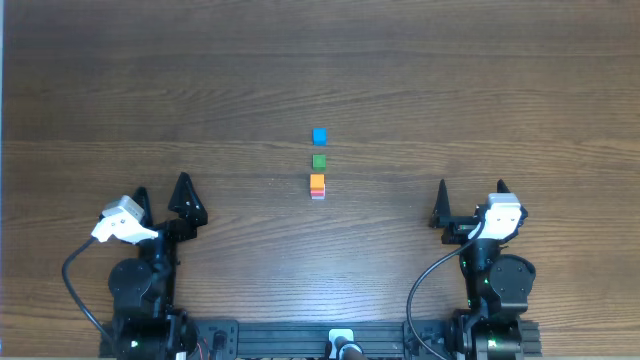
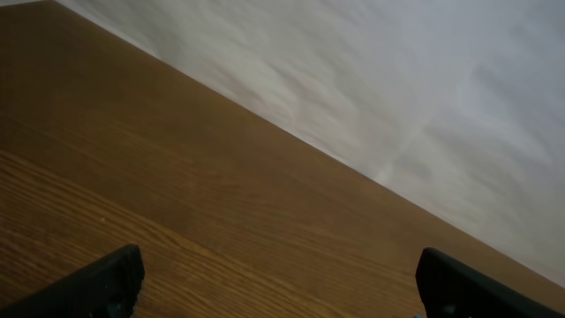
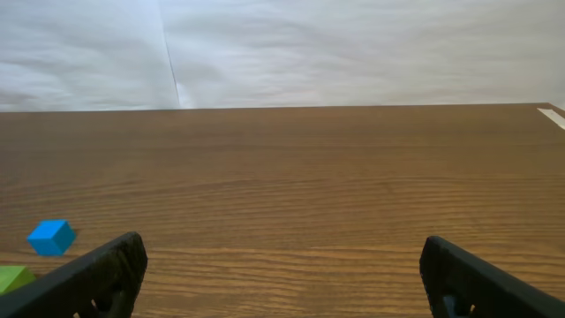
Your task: Stack Cubes
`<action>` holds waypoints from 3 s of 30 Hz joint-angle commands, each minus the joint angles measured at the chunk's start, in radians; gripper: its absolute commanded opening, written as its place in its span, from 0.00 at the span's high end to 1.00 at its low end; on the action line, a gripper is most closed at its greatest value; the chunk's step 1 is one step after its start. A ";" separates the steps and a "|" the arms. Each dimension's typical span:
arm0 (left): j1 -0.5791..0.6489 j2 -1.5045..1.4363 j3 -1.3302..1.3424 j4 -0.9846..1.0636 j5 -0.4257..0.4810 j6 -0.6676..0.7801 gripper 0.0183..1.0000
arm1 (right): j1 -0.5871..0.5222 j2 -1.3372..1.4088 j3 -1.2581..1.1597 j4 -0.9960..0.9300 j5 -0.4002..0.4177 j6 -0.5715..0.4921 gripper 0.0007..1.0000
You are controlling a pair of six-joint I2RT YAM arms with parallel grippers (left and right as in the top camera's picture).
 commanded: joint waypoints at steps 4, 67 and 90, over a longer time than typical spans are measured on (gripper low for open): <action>0.006 -0.010 -0.006 0.006 0.006 0.015 0.00 | -0.005 -0.009 -0.007 0.002 -0.008 -0.002 0.01; 0.005 0.048 -0.006 0.003 0.043 0.539 0.00 | 0.615 1.375 1.487 -0.746 0.071 0.241 0.01; 0.000 -0.011 -0.006 0.003 0.043 0.538 0.00 | 0.682 1.854 1.596 -0.862 0.043 0.435 0.01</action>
